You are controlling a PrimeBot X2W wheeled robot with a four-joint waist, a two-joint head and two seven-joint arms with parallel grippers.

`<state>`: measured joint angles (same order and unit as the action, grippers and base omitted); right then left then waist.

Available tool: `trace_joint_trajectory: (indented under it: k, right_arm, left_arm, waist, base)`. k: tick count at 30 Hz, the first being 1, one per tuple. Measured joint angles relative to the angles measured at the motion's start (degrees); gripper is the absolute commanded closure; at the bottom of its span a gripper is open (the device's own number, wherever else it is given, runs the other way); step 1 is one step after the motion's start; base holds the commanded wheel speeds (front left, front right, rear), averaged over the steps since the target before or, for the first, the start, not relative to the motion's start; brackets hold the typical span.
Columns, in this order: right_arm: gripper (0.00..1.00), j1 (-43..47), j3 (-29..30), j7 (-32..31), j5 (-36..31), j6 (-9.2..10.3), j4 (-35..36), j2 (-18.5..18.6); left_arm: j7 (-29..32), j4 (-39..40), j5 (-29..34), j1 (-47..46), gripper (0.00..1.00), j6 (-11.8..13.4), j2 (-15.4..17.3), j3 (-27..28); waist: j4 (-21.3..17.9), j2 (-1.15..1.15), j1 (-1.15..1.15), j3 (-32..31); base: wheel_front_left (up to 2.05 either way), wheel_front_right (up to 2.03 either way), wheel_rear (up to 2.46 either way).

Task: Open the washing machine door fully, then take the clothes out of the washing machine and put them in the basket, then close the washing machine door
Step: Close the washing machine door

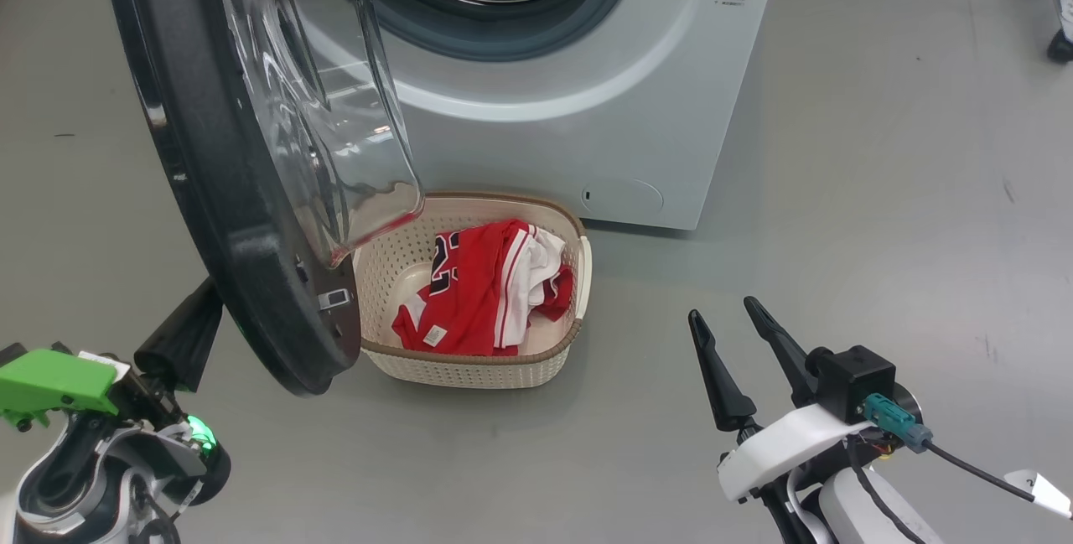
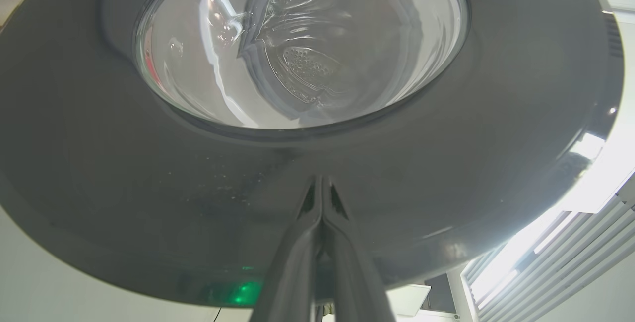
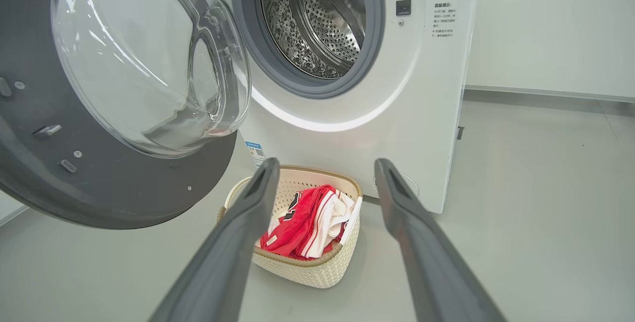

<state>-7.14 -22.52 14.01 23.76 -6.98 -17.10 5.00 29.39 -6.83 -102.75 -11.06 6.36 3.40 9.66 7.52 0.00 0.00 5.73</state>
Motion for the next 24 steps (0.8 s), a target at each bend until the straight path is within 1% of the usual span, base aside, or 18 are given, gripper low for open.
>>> trace_joint_trajectory:
  k: [7,13,20,24]
  right_arm:
    - [0.0,-0.6,-0.2,0.0,0.0,0.0,-0.1,-0.1]
    - [0.0,-0.6,-0.2,0.0,0.0,0.0,-0.2,-0.2]
    - [0.0,-0.9,-0.2,0.0,0.0,0.0,0.0,-0.4]
    - [0.0,-1.1,-0.2,0.0,0.0,0.0,0.2,-0.4]
  left_arm:
    - [0.9,1.2,-0.7,0.1,1.0,0.5,-0.2,-0.8]
    - [1.3,1.6,-0.8,0.2,1.0,0.5,-0.4,-2.7]
    - [1.3,1.9,-0.8,0.1,1.0,0.5,-0.5,-4.3]
    - [0.1,1.9,-0.8,-0.2,1.0,0.5,-0.6,-4.4]
  waist:
    - [-2.6,0.0,0.0,0.3]
    - [-5.4,0.0,0.0,0.5]
    - [-8.9,0.0,0.0,1.2]
    - [-10.9,0.0,0.0,1.9]
  base:
    - [0.0,0.0,0.0]
    - [0.0,0.0,0.0]
    - [0.0,0.0,0.0]
    - [0.0,0.0,0.0]
